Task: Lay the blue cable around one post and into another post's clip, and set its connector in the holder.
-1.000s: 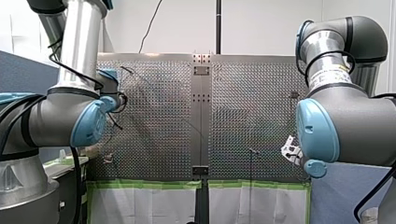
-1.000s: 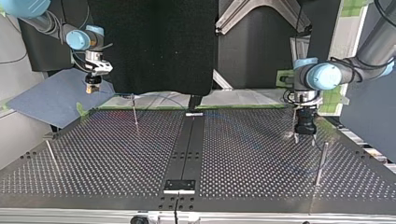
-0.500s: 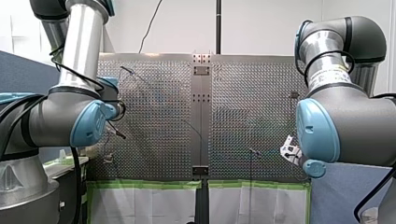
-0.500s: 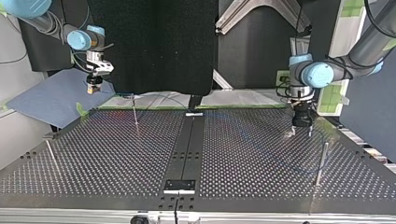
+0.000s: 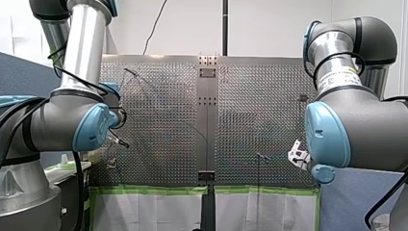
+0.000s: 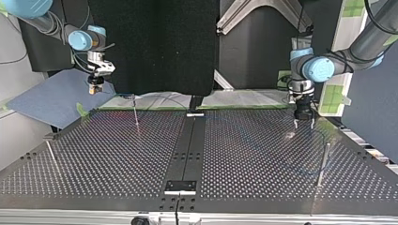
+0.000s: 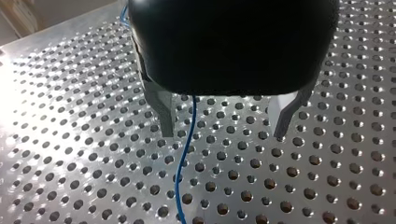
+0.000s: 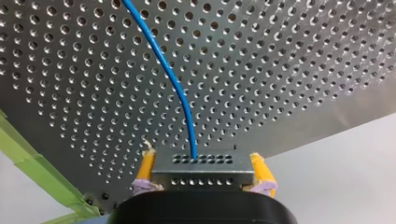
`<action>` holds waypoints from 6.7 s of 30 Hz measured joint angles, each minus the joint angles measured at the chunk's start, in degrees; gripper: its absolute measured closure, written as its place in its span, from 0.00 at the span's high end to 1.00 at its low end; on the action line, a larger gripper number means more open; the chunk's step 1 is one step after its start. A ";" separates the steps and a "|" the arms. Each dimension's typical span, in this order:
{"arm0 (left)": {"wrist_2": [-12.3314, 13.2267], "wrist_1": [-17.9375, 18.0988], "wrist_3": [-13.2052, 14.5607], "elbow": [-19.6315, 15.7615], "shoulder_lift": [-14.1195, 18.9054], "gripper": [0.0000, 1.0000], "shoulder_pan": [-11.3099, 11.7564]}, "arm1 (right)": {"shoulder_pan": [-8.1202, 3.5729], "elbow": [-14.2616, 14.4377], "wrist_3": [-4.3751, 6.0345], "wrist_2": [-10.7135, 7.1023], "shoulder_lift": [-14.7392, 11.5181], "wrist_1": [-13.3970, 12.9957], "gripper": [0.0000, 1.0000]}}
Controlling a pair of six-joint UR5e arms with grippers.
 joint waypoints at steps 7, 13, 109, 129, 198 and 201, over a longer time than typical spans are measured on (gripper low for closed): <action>-0.85 -1.50 2.88 -1.45 2.99 0.98 0.10 | 0.15 -0.03 -0.03 0.00 0.00 0.01 0.00; -1.24 -2.81 5.11 -4.34 6.14 0.98 0.23 | 0.34 -0.04 0.02 0.00 0.00 -0.13 0.00; -9.60 -43.47 45.65 17.62 33.78 0.98 -4.79 | 0.61 -0.05 2.46 -0.26 0.02 -0.98 0.00; -9.30 -53.23 49.03 20.21 32.35 0.98 -5.90 | 0.60 -0.05 2.46 -0.01 0.03 -0.61 0.00; -9.47 -81.71 48.49 27.42 30.24 0.98 -5.90 | 0.92 -0.05 3.18 -0.01 0.02 -0.58 0.00; -9.57 -81.73 48.45 27.44 30.20 0.98 -5.79 | 0.94 -0.05 3.17 0.00 0.02 -0.53 0.00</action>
